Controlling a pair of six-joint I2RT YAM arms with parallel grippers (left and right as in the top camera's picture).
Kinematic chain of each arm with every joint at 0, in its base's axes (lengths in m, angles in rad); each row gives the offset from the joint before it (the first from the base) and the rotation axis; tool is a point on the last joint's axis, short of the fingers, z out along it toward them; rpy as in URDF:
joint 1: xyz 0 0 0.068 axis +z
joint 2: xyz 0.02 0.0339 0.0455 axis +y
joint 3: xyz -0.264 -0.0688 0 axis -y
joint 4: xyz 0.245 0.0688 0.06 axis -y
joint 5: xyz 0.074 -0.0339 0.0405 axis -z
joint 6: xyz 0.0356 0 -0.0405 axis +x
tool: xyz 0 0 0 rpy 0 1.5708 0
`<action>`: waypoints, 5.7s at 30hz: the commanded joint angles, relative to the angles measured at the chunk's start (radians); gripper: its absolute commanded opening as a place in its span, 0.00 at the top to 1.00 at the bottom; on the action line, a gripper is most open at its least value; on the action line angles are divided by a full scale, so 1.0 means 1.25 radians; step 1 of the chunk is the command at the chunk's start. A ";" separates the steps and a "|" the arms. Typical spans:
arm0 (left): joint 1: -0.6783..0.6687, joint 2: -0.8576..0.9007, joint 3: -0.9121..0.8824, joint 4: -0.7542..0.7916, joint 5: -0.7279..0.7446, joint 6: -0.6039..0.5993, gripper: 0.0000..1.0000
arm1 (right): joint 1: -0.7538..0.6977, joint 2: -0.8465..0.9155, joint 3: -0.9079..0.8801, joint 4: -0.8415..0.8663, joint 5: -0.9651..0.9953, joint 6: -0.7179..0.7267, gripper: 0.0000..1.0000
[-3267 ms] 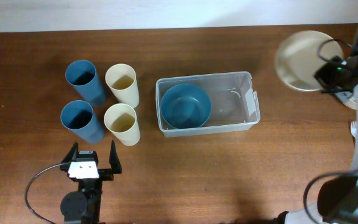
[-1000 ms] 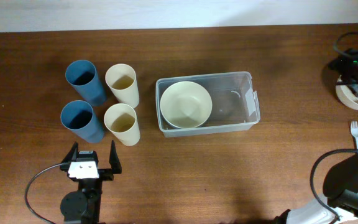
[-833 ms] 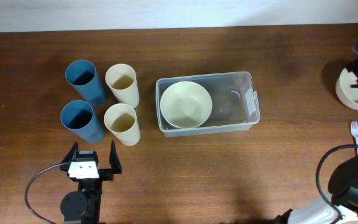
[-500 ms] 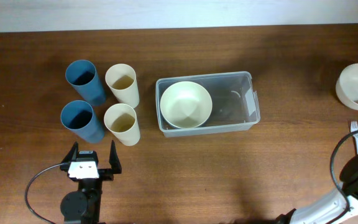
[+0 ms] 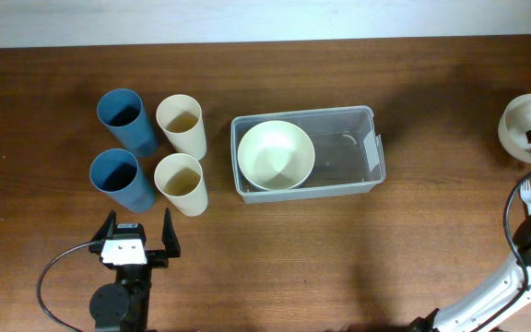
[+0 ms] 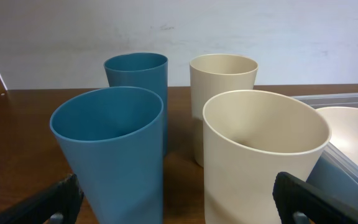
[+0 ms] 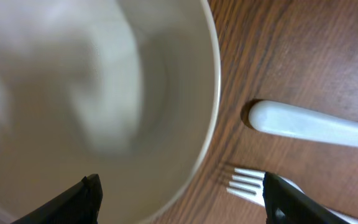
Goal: Pack container
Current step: 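Move the right gripper to the second cream bowl and grasp its rim, then carry the second cream bowl and stack it into the container, then release the bowl and raise the right gripper away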
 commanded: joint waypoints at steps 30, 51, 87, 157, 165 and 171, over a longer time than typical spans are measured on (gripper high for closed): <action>0.005 -0.005 -0.003 -0.004 -0.003 0.015 0.00 | 0.000 0.076 0.002 0.071 0.011 0.007 0.96; 0.005 -0.005 -0.003 -0.004 -0.003 0.015 0.00 | 0.059 0.023 0.003 -0.032 -0.026 -0.051 0.96; 0.005 -0.005 -0.003 -0.004 -0.003 0.015 0.00 | 0.728 -0.362 -0.001 -0.310 -0.044 -0.129 0.96; 0.005 -0.005 -0.003 -0.004 -0.003 0.015 0.00 | 1.074 -0.436 -0.003 -0.386 0.278 -0.077 0.64; 0.005 -0.005 -0.003 -0.004 -0.003 0.015 0.00 | 0.876 -0.484 -0.003 -0.429 0.283 -0.078 0.59; 0.005 -0.005 -0.003 -0.004 -0.003 0.015 0.00 | 0.773 -0.483 -0.004 -0.442 0.281 -0.087 0.58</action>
